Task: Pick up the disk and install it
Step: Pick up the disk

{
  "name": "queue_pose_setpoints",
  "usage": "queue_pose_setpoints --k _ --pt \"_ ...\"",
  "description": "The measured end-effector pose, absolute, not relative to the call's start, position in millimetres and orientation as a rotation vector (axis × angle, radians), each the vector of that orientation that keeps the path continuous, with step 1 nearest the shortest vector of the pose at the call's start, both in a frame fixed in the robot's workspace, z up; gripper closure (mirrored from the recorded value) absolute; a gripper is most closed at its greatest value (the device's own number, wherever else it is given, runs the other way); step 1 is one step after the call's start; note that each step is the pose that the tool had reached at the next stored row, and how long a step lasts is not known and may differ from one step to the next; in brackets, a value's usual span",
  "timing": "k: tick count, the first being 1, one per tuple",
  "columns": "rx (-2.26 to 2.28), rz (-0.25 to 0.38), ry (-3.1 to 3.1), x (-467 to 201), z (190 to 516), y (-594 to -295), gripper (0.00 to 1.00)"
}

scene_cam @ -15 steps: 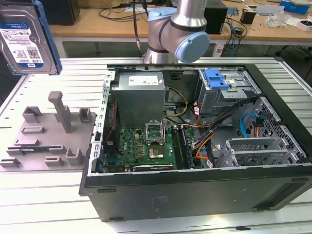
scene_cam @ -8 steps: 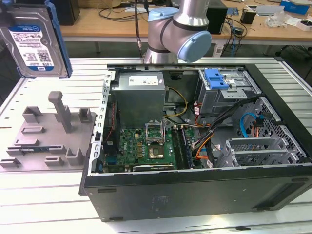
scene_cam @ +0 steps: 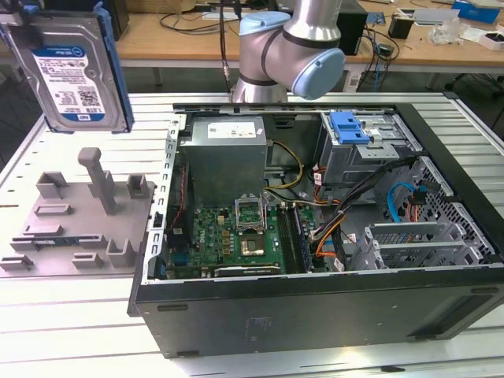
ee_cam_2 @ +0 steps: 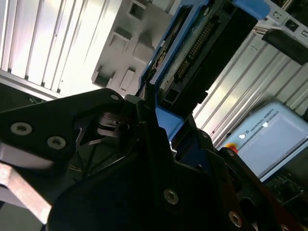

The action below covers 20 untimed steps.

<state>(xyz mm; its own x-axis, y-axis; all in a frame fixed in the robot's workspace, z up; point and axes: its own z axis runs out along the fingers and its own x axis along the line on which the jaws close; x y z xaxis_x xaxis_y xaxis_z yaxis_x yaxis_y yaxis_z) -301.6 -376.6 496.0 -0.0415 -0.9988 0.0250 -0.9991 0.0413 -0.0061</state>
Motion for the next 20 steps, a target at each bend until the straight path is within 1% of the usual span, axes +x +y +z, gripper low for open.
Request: queue_pose_setpoints --k 9,20 --pt "2.165 0.034 -2.257 -256 499 -407 0.63" --pt "2.166 0.034 -2.257 -223 501 -433 0.63"
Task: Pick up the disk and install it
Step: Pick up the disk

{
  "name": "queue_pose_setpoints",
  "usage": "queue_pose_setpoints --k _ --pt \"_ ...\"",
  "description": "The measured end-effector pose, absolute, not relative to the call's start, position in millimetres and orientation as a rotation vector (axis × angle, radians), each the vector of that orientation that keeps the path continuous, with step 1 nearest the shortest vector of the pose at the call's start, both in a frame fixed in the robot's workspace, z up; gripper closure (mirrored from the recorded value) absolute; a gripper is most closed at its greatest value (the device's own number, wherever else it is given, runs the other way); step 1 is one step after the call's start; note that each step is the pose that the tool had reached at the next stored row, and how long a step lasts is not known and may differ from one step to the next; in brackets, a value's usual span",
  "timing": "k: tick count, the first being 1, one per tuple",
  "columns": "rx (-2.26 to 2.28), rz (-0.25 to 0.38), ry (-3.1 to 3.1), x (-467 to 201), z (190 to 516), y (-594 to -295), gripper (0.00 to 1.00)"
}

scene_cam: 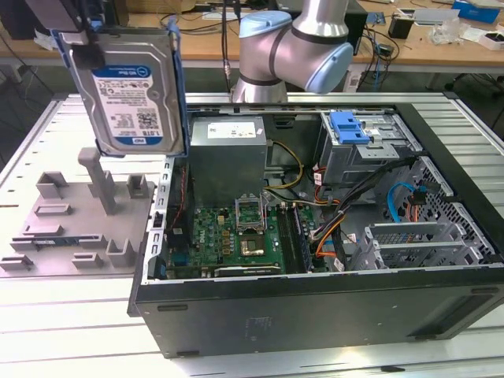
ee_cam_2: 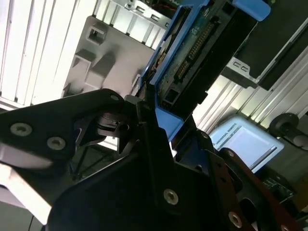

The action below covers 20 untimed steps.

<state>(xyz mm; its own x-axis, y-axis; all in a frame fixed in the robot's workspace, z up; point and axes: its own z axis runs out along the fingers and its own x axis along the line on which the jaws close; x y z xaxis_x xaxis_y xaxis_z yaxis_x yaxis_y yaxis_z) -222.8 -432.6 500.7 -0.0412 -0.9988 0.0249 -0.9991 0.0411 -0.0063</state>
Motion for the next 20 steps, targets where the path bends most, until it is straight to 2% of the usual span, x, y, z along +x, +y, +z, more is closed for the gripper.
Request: queue_pose_setpoints --k 20 --pt "2.166 0.034 -2.257 -145 503 -478 0.63"
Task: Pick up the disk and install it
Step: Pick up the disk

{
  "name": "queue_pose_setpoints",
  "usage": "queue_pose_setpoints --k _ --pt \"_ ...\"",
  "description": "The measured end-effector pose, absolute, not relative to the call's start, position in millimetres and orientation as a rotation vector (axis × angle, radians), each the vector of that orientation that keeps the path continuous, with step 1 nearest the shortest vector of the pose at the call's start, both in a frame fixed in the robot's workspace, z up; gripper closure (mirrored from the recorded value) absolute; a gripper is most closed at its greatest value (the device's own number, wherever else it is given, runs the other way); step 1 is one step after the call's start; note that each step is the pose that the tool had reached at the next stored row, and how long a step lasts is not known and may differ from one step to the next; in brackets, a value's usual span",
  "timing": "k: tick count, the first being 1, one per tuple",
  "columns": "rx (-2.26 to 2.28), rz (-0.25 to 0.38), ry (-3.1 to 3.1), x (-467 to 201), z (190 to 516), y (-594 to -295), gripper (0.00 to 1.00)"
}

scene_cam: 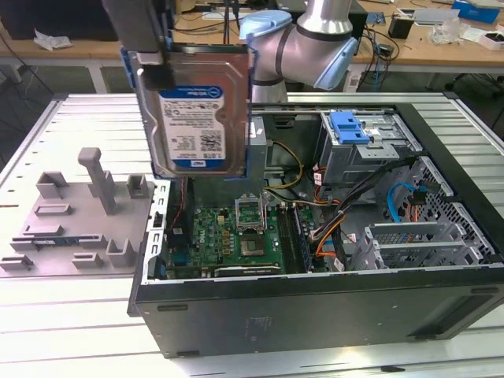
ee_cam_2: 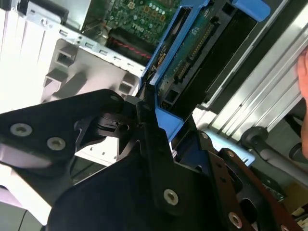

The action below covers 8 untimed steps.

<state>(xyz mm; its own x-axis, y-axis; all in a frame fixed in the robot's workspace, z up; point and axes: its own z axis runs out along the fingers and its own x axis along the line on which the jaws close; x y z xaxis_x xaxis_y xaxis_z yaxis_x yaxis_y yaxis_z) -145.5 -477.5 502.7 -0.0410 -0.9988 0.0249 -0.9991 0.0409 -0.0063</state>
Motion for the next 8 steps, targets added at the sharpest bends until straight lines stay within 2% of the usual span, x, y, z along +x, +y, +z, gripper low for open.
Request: queue_pose_setpoints --k 8 --pt "2.166 0.034 -2.257 -102 503 -493 0.63"
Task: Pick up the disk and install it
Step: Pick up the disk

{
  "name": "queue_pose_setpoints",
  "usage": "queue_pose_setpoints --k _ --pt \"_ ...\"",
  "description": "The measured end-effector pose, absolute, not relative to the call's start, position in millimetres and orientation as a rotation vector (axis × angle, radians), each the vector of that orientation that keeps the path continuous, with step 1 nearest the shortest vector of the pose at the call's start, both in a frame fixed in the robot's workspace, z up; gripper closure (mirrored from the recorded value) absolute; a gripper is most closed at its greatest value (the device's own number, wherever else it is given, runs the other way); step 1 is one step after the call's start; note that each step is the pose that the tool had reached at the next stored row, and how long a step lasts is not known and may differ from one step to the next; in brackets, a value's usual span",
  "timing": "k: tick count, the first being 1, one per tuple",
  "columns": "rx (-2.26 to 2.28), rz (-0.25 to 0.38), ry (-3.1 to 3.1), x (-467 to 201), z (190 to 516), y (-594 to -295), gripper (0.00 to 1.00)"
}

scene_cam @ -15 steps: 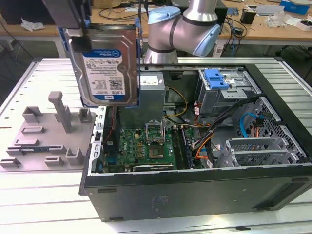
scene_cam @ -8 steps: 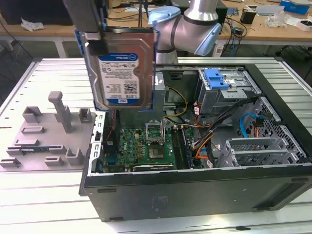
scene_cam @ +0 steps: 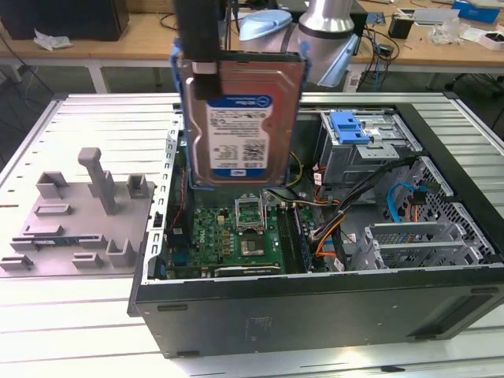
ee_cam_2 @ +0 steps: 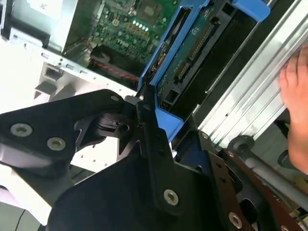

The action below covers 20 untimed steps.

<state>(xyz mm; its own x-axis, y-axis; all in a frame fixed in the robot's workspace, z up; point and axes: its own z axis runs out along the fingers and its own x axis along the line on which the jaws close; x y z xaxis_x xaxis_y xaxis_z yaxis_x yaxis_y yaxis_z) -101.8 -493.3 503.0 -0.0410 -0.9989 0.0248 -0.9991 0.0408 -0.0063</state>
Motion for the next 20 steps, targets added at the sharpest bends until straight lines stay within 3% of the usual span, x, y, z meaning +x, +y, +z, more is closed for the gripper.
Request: queue_pose_setpoints --k 10,20 --pt "2.167 0.034 -2.256 -32 503 -515 0.63" --pt "2.166 0.034 -2.256 -24 503 -518 0.63"
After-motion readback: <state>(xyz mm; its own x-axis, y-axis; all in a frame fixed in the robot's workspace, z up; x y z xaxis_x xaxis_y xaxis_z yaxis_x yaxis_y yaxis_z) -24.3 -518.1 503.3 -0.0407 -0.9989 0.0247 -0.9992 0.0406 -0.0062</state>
